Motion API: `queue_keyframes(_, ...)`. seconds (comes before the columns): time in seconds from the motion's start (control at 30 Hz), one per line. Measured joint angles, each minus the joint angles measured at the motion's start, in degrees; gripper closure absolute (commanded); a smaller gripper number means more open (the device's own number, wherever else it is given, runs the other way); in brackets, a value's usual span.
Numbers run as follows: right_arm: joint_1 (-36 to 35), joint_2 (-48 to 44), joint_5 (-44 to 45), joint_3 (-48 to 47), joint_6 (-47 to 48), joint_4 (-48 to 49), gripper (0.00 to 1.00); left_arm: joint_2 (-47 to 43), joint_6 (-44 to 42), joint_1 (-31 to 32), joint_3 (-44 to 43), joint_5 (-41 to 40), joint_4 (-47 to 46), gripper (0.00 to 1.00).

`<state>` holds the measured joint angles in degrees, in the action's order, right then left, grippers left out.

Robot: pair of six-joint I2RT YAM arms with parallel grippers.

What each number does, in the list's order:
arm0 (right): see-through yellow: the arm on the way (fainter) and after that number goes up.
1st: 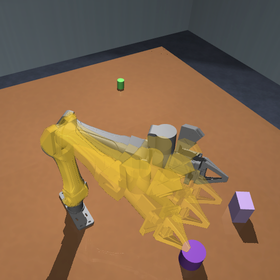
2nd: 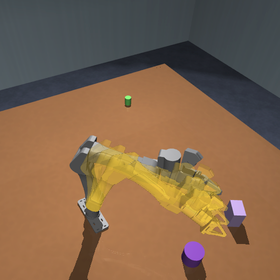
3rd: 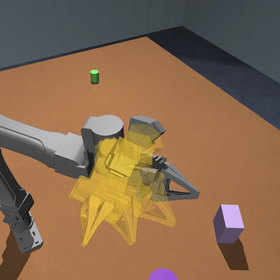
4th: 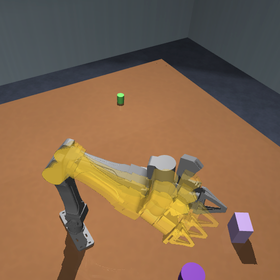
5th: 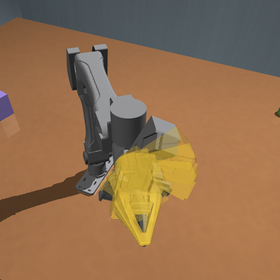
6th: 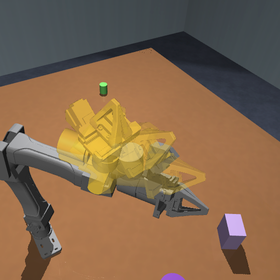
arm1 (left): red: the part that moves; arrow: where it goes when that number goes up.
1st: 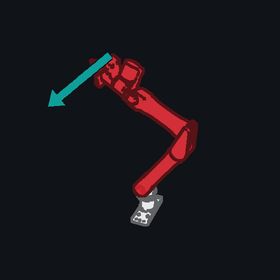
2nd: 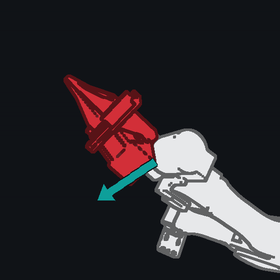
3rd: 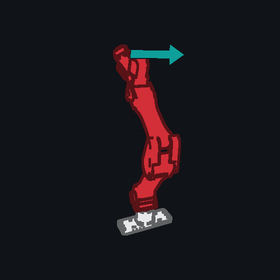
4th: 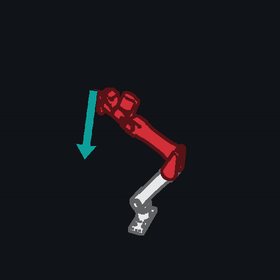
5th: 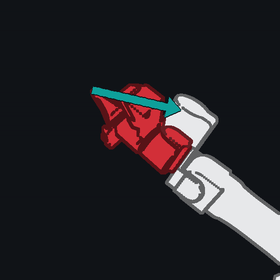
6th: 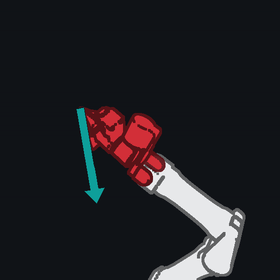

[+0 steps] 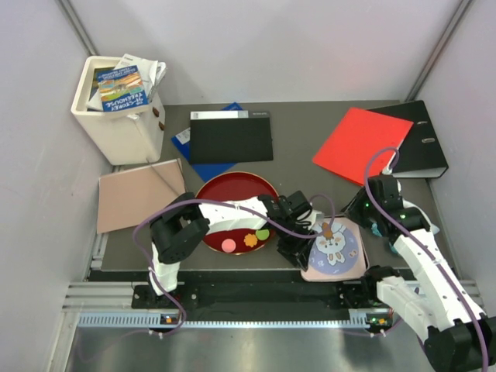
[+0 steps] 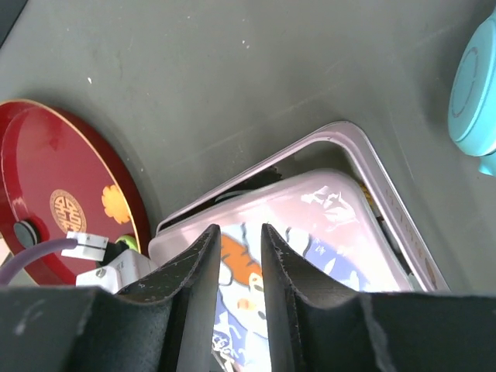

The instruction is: Pack the cookies

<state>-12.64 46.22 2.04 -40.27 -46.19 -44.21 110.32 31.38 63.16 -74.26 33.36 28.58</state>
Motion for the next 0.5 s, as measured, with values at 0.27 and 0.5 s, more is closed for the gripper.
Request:
queue_keyframes(0.27,0.00,-1.03,-1.36,0.07,1.01,-0.68,0.72,0.00,-0.04,0.00,-0.02,-0.87,-0.48,0.47)
queue_keyframes(0.5,0.00,-2.10,-1.73,0.13,1.03,-1.07,0.71,0.52,-0.22,-0.17,-1.77,-2.45,-0.33,0.47)
